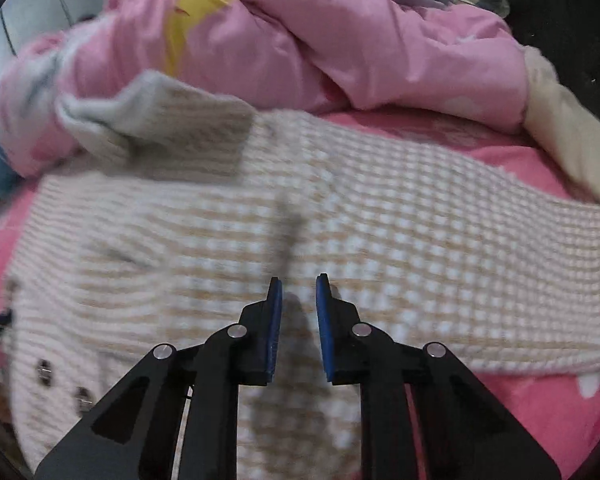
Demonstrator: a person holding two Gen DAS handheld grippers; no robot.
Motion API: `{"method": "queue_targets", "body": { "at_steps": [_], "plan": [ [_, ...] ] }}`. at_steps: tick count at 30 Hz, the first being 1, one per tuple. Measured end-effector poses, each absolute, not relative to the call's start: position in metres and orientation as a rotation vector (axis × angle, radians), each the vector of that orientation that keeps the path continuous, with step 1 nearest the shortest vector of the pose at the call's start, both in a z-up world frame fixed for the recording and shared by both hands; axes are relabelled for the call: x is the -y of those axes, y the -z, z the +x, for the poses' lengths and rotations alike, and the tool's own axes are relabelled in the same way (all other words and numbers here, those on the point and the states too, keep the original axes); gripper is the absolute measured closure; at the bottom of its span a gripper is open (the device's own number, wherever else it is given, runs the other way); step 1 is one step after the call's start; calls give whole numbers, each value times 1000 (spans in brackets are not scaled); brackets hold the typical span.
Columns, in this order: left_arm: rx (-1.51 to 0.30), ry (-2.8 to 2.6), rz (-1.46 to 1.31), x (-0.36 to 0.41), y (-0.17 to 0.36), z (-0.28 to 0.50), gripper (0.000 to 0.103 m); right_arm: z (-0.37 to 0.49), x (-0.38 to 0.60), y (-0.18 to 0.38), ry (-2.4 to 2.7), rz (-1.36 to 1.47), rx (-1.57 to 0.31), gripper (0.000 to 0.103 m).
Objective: Fold large clothes
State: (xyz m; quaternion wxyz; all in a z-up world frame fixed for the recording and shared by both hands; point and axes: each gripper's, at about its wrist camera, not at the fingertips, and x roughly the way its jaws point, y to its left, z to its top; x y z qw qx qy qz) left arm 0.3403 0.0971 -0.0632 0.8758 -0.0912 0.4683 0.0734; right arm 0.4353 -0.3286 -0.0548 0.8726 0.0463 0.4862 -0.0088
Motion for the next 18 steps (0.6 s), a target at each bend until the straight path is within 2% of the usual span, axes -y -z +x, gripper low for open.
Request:
{"method": "queue_targets", "body": {
  "at_steps": [2, 5, 9, 13, 18],
  "plan": [
    [-954, -128, -213, -99, 54, 335, 26, 423, 325, 39, -31, 104, -960, 83],
    [-914, -96, -213, -98, 35, 329, 26, 413, 300, 22, -98, 11, -883, 54],
    [-880, -66, -216, -93, 9, 333, 26, 421, 265, 31, -147, -106, -893, 53],
    [-866, -39, -222, -80, -7, 347, 26, 442, 258, 76, -144, -122, -1018, 50],
    [-876, 1, -196, -52, -15, 372, 26, 419, 266, 58, -152, -45, -984, 47]
  ]
}}
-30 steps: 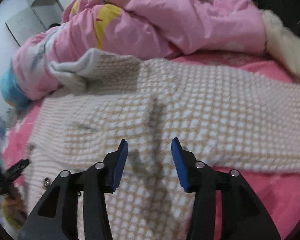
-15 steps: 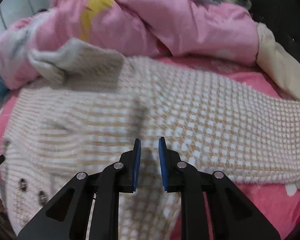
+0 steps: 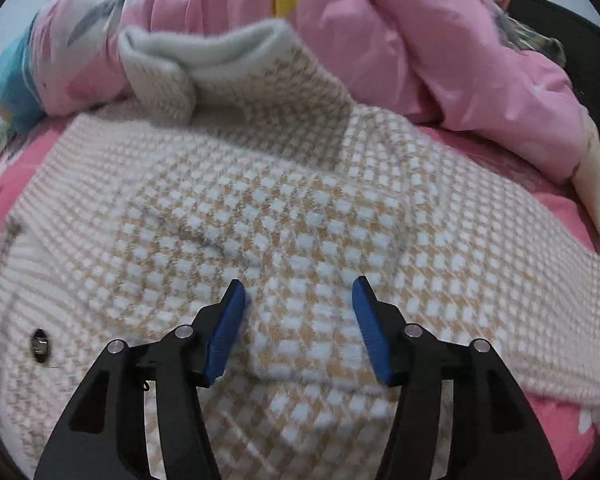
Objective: Fold large clothes
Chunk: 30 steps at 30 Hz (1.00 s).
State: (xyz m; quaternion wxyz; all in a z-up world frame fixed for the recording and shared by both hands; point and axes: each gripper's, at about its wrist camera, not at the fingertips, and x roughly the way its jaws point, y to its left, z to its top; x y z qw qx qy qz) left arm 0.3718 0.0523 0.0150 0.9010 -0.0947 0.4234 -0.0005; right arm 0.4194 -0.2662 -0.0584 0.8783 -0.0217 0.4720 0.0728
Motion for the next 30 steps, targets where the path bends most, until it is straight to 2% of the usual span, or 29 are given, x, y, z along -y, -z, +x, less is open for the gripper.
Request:
{"method": "queue_targets", "body": {
  "at_steps": [2, 6, 12, 19, 27, 30],
  "plan": [
    [-889, 24, -186, -37, -14, 385, 26, 407, 266, 49, -164, -41, -967, 47],
    [-912, 56, -181, -10, -6, 406, 26, 391, 262, 43, -166, -60, -962, 37],
    [-984, 62, -114, 30, 31, 435, 24, 370, 291, 36, -168, 74, -995, 36],
    [-979, 29, -25, 45, 60, 435, 22, 336, 416, 2, 51, 200, -939, 36],
    [-965, 32, -23, 45, 64, 429, 21, 282, 605, -16, 373, 589, -781, 36],
    [-961, 35, -22, 47, 66, 428, 21, 269, 643, -5, 419, 729, -743, 44]
  ]
}}
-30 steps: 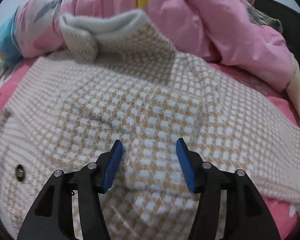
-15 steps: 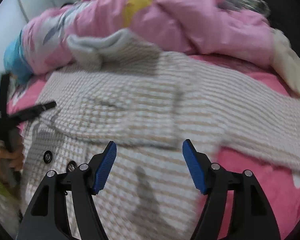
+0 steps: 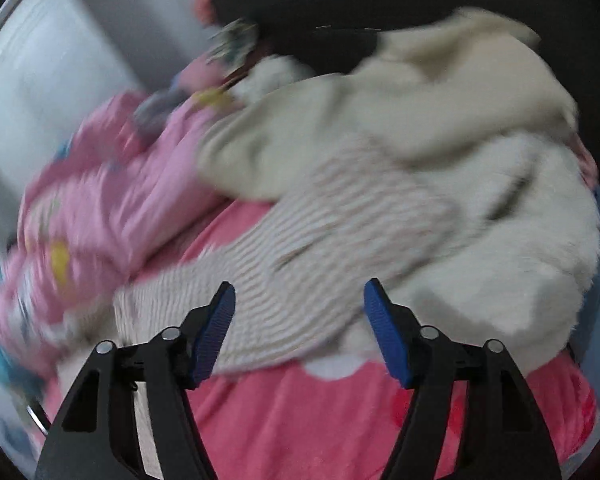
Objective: Fold large clothes
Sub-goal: 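Grasp the other sleeve cuff with the right tool and lift it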
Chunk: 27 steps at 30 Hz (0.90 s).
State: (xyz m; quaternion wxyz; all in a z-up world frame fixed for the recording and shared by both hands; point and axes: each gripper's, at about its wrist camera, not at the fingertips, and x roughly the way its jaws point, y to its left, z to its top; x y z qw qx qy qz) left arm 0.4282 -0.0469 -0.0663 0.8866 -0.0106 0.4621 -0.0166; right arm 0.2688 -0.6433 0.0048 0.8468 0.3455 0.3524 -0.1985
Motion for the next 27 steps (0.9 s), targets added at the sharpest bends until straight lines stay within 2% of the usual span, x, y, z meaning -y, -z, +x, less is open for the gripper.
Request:
{"method": "queue_targets", "body": {
  "at_steps": [1, 3, 10, 12, 25, 27],
  "plan": [
    [-961, 36, -23, 47, 67, 428, 21, 268, 650, -2, 427, 755, -740, 44],
    [-962, 36, -24, 46, 68, 428, 21, 267, 661, 8, 445, 795, -744, 53],
    [-963, 38, -27, 43, 69, 429, 20, 277, 677, 26, 497, 829, -754, 62],
    [-962, 39, -29, 43, 69, 429, 20, 278, 678, 29, 525, 803, -772, 67],
    [-959, 38, -23, 44, 70, 429, 20, 270, 680, 38, 522, 865, -739, 69],
    [-961, 40, -24, 44, 69, 431, 20, 271, 679, 35, 523, 843, -733, 79]
  ]
}}
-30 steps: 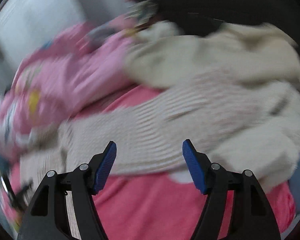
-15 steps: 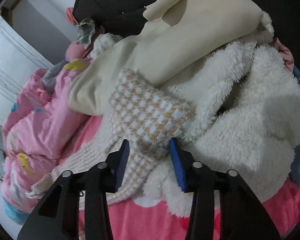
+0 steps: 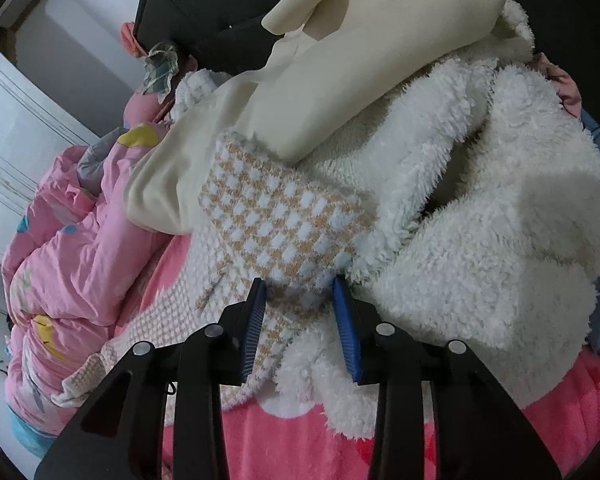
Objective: Fold large clothes
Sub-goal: 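Grasp the other sleeve cuff with the right tool and lift it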
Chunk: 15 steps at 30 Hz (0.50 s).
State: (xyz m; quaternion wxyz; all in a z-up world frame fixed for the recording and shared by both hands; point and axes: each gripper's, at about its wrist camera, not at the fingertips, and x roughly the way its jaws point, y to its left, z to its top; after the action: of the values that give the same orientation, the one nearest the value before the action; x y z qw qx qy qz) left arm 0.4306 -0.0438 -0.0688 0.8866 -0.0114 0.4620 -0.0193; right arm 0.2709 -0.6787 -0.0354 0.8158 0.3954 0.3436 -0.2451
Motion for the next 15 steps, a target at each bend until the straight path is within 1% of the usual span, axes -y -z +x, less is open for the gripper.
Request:
{"method": "queue_targets", "body": {
  "at_steps": [2, 3, 9, 12, 15],
  "plan": [
    [-960, 40, -23, 44, 69, 431, 20, 271, 669, 24, 536, 782, -724, 86],
    [-959, 38, -22, 44, 69, 431, 20, 272, 664, 18, 541, 750, -722, 87],
    [-958, 38, -22, 44, 68, 430, 19, 281, 599, -45, 514, 467, -653, 88],
    [-957, 41, -26, 44, 68, 431, 19, 286, 563, -82, 478, 360, -581, 89],
    [-953, 49, -40, 42, 67, 431, 19, 289, 534, -109, 417, 313, -522, 89]
  ]
}}
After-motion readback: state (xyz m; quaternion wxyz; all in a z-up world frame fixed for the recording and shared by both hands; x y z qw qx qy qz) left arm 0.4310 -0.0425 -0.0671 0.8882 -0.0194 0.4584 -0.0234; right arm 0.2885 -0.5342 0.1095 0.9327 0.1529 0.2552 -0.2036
